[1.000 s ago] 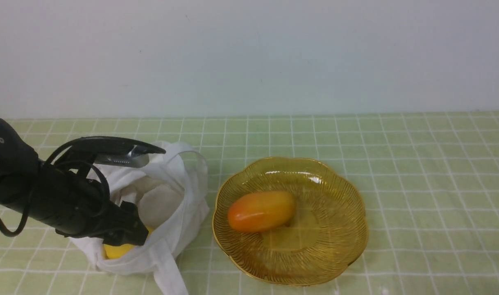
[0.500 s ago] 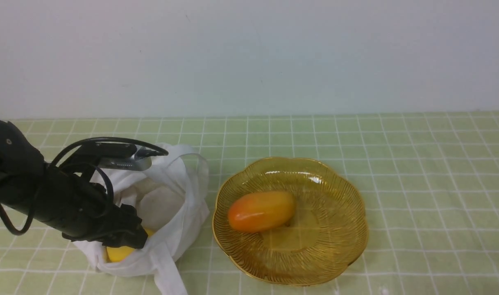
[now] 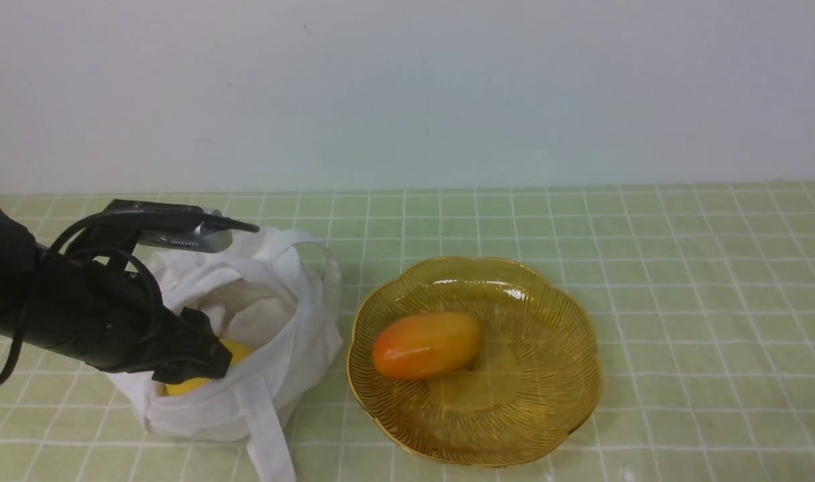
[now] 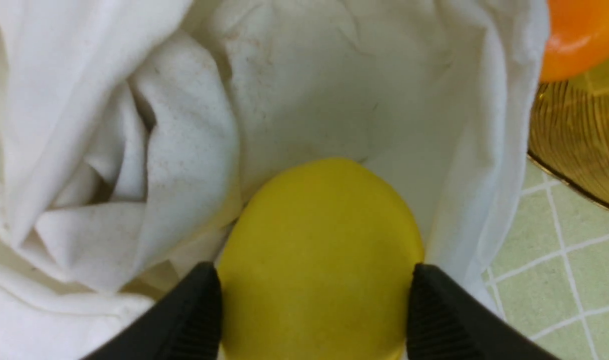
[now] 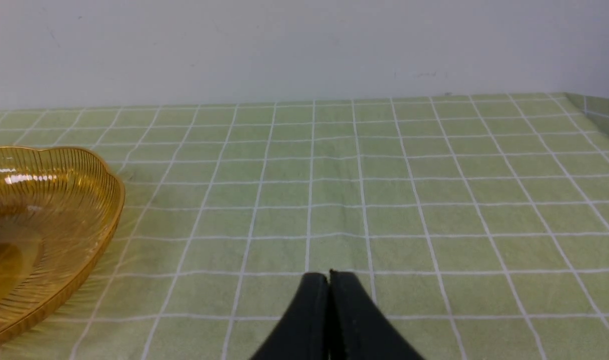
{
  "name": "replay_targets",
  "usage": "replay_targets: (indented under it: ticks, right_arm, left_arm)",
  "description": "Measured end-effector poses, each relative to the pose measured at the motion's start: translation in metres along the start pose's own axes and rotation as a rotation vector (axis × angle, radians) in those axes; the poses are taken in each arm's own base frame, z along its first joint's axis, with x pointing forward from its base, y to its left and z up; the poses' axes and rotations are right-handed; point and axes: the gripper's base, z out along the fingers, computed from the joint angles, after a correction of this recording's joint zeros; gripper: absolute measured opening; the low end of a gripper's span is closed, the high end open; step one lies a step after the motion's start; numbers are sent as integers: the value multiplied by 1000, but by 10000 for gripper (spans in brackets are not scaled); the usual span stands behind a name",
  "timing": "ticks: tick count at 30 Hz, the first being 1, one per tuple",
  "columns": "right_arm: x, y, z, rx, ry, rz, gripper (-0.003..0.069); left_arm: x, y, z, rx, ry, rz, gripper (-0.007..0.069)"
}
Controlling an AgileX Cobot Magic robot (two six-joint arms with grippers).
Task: Take the fruit out of the bag on the green coffee tablecloth and place them on the plate.
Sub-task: 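Reach into the bag and grasp the lemon with the left gripper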
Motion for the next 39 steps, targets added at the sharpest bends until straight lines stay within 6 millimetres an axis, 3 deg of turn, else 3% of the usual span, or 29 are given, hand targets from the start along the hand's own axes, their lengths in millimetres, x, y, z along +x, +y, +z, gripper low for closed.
replay_targets:
  ticks: [18,39]
  right_arm:
    - [0,0,0,0,0,0,-15]
    - [0,0,0,0,0,0,-15]
  left_arm:
    - [-5,9,13,-43,-26,-7,424]
    - [-9,12,19,-47,-56,-167,458]
